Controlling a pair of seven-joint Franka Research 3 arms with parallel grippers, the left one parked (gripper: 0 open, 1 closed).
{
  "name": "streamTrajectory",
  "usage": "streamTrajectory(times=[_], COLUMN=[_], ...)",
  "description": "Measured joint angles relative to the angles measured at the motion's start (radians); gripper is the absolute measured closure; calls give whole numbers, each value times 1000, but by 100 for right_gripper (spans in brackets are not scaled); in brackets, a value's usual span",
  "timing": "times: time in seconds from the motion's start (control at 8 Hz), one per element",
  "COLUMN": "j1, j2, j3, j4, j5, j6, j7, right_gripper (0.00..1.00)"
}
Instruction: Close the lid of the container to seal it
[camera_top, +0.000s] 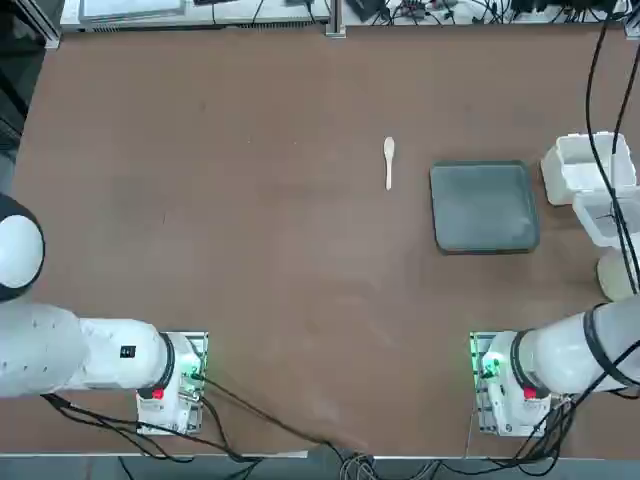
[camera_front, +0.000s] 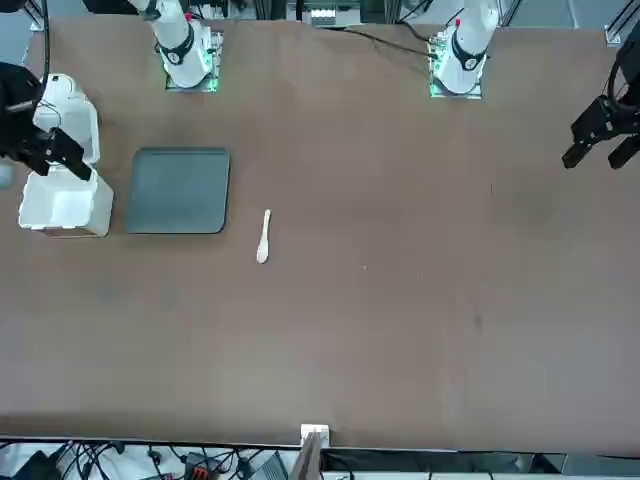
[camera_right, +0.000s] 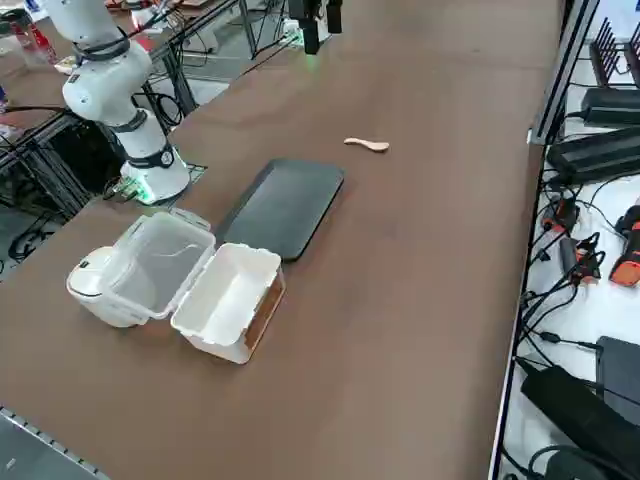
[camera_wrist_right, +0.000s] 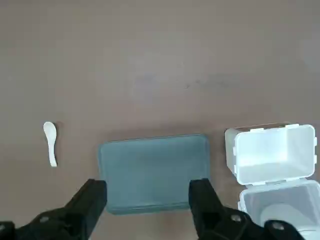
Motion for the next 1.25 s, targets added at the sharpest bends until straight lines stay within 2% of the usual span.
streamTrajectory(times=[0.62, 0.88, 1.25], j1=[-2, -5, -28], j2=[4, 17, 33], j3=[-1, -1, -4], j4=[-1, -14, -156], j5=[0, -1, -51], j6=[-4, -39, -35], j7=[-1, -28, -37], right_gripper=[0, 0, 0])
